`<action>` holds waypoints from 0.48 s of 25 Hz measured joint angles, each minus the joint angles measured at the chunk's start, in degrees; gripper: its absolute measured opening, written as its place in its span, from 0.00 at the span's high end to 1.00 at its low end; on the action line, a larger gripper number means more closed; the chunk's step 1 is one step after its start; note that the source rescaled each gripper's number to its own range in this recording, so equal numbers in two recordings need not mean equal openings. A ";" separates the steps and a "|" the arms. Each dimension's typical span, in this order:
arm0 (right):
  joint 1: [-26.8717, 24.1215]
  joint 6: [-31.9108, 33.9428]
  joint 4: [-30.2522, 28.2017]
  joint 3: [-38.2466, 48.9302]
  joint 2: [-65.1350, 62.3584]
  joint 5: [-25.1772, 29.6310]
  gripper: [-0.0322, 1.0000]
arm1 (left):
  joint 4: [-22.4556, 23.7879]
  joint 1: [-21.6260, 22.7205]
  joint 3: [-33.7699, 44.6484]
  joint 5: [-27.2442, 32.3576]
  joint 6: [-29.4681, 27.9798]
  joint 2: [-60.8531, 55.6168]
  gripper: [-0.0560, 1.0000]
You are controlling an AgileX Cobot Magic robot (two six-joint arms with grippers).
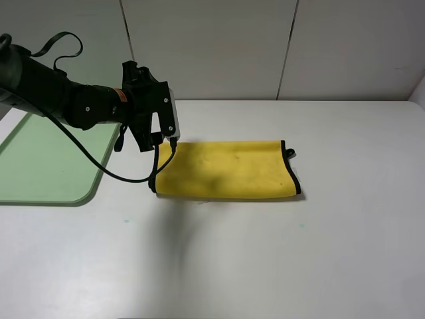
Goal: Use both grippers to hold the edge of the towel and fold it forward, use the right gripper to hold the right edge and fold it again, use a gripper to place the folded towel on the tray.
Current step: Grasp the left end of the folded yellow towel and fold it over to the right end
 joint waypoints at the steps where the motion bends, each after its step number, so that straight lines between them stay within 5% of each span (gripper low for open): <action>1: 0.00 0.00 0.00 1.38 -1.97 0.02 0.00 | 0.00 0.00 0.00 0.00 0.00 0.00 0.06; 12: 0.00 -2.18 3.89 8.14 -4.83 -3.40 0.00 | -0.05 0.00 0.00 -0.04 -2.04 0.00 0.07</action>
